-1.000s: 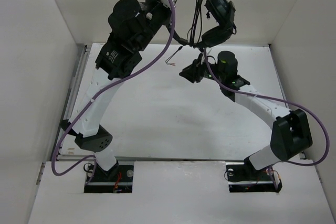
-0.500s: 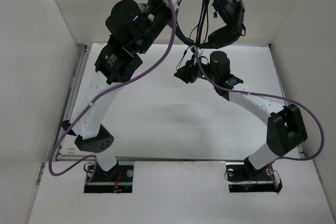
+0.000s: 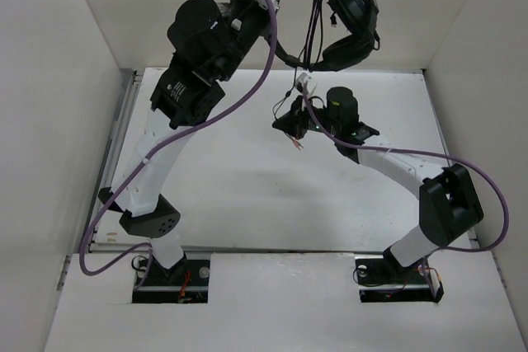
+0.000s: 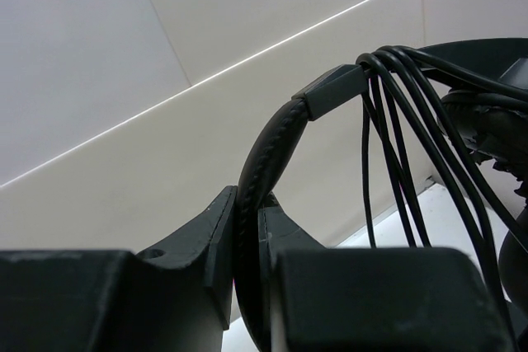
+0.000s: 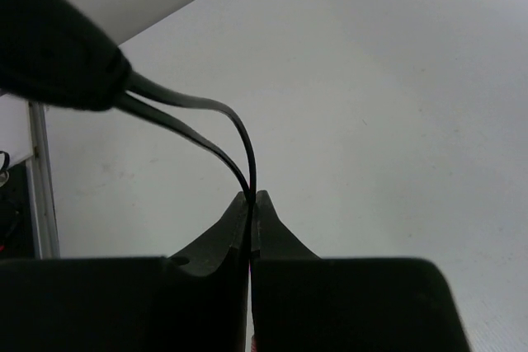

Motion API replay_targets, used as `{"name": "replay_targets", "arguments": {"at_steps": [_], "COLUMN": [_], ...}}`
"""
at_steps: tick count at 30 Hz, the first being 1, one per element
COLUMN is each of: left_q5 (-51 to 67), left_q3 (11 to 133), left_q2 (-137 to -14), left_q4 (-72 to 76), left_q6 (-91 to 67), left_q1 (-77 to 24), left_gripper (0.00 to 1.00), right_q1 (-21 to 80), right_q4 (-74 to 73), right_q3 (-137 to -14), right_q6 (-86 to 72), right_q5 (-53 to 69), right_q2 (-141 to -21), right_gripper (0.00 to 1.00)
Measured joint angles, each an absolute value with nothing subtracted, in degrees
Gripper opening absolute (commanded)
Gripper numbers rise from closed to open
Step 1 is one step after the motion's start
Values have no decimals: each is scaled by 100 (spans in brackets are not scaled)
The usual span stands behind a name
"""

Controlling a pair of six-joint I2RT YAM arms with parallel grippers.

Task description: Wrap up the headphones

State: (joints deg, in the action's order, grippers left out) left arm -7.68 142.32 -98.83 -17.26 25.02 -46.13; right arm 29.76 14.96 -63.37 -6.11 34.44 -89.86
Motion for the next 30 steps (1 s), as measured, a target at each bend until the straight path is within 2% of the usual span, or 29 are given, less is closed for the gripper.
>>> {"name": "replay_targets", "arguments": {"at_steps": [6,15,21,30], "left_q5": [-893,-1111,-1203,-1317], "left_q3": [14007,13948,13710,12713], "left_q2": [-9889,-10160,-10331,-10331], "left_q4": [-1581,-1339,-1247,-969], "left_q6": [2495,2292,2244,2239], "left_q1": [-4165,-3492,-3262,-2891], "left_gripper": [3,2,2,2], "right_q1": [3203,3994,4431,4377], "right_q4": [1138,115,-773,-1428], "right_q3": [-6198,-6276,-6683,-7760], "right_q6": [-226,1262,2547,4639], "right_q5": [3321,2565,1765,320], "right_q2": [-8661,-8138,-8029,-7581], "right_gripper": [0,0,0,0]}}
